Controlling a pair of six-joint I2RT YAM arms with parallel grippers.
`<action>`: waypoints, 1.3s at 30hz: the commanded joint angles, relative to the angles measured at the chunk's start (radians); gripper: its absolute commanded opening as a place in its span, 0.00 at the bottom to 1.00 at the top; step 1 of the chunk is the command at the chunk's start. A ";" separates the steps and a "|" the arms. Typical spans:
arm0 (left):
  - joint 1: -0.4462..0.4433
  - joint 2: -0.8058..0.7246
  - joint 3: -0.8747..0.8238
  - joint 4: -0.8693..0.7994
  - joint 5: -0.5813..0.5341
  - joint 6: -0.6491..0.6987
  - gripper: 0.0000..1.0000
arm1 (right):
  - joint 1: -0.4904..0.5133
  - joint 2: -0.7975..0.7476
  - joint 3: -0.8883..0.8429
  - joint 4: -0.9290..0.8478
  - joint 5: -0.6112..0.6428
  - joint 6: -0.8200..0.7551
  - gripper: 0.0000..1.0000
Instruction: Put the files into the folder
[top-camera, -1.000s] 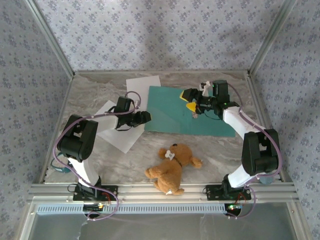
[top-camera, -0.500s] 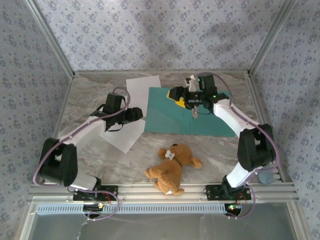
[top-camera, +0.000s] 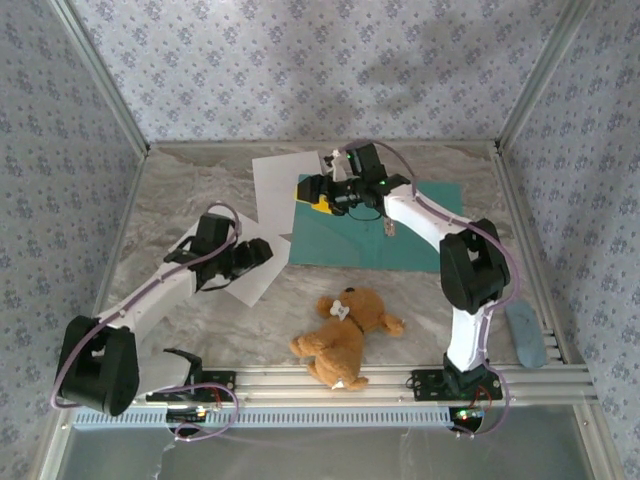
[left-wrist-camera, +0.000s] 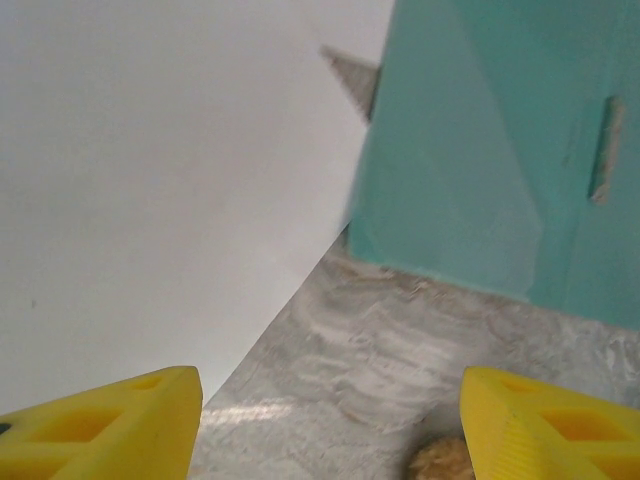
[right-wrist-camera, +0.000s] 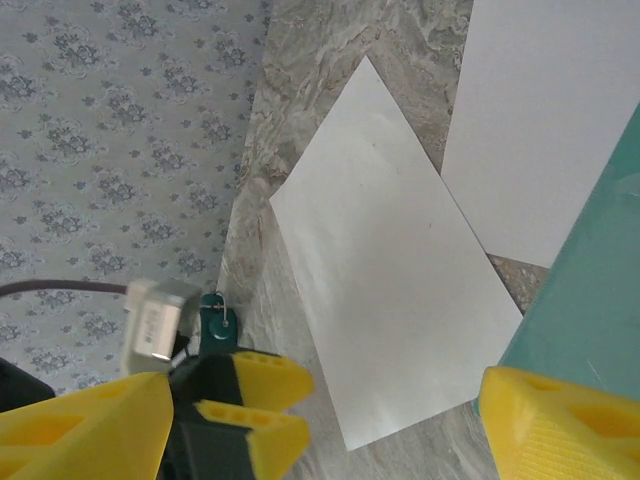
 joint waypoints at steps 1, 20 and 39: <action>-0.009 0.024 -0.032 0.046 0.033 -0.043 0.68 | 0.011 0.038 0.058 -0.008 -0.001 -0.006 0.82; 0.001 0.149 -0.052 -0.277 -0.158 0.117 0.68 | 0.056 0.157 0.146 -0.008 -0.006 0.008 0.81; 0.134 -0.207 -0.057 -0.408 -0.319 0.091 0.78 | 0.167 0.308 0.247 -0.073 0.030 -0.030 0.79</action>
